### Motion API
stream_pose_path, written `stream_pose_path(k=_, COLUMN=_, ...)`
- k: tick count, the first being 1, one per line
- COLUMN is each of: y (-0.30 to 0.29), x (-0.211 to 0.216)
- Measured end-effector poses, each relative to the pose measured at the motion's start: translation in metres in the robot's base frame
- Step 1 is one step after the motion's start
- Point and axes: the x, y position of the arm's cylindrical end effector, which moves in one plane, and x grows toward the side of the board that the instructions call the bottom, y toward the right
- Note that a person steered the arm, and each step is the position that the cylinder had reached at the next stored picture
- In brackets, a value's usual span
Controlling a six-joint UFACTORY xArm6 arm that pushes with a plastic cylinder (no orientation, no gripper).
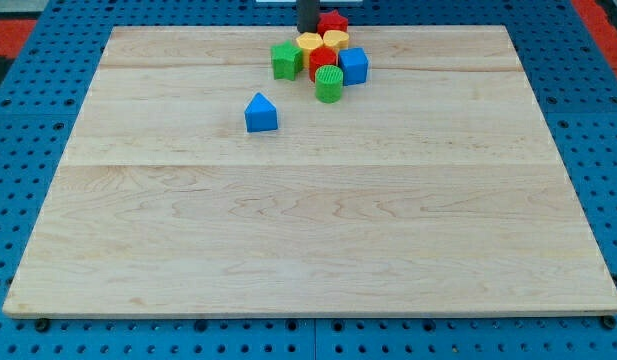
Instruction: Push the yellow heart and blue cube down a bit
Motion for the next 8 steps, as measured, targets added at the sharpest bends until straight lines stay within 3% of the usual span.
stream_pose_path(k=4, y=0.053, x=0.047)
stream_pose_path(k=6, y=0.043, x=0.076)
stream_pose_path(k=8, y=0.065, x=0.077)
